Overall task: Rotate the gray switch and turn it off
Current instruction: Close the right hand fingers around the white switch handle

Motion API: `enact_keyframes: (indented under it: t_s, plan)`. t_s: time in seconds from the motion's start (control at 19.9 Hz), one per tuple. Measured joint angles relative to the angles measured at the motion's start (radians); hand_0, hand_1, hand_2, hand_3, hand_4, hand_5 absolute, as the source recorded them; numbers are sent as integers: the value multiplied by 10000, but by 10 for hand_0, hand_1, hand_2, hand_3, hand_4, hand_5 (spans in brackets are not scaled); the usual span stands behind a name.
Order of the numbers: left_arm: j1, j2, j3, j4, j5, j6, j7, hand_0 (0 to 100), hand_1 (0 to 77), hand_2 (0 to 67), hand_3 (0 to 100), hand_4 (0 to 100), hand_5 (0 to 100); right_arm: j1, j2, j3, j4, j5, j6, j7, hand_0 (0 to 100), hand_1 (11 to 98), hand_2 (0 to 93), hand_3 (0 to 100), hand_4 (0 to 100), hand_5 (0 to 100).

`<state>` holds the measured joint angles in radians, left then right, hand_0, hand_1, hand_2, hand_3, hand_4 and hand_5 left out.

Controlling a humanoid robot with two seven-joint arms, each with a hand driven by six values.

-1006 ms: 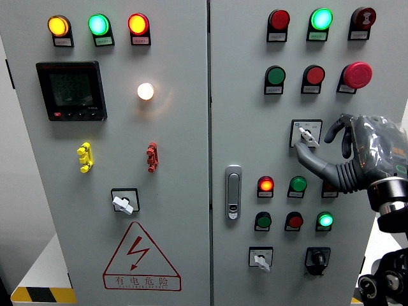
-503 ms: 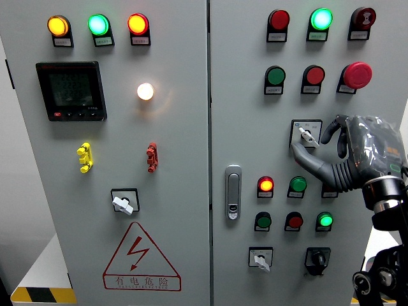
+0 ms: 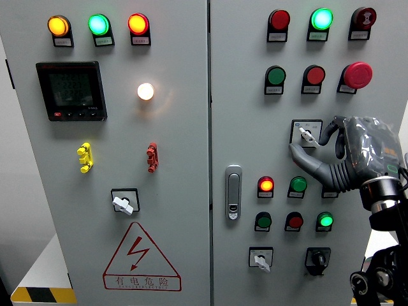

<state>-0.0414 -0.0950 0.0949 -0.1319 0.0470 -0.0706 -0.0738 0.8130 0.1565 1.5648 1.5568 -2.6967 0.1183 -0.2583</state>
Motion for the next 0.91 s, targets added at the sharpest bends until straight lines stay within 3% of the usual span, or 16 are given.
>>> enact_keyframes:
  t_s: [0.91]
  plan:
    - [0,-2,-1,0,4,0,1,886,0,133,187,82,109,77,0,-179,-165,-31,-32,-203,297,310,714,978,1000,1000]
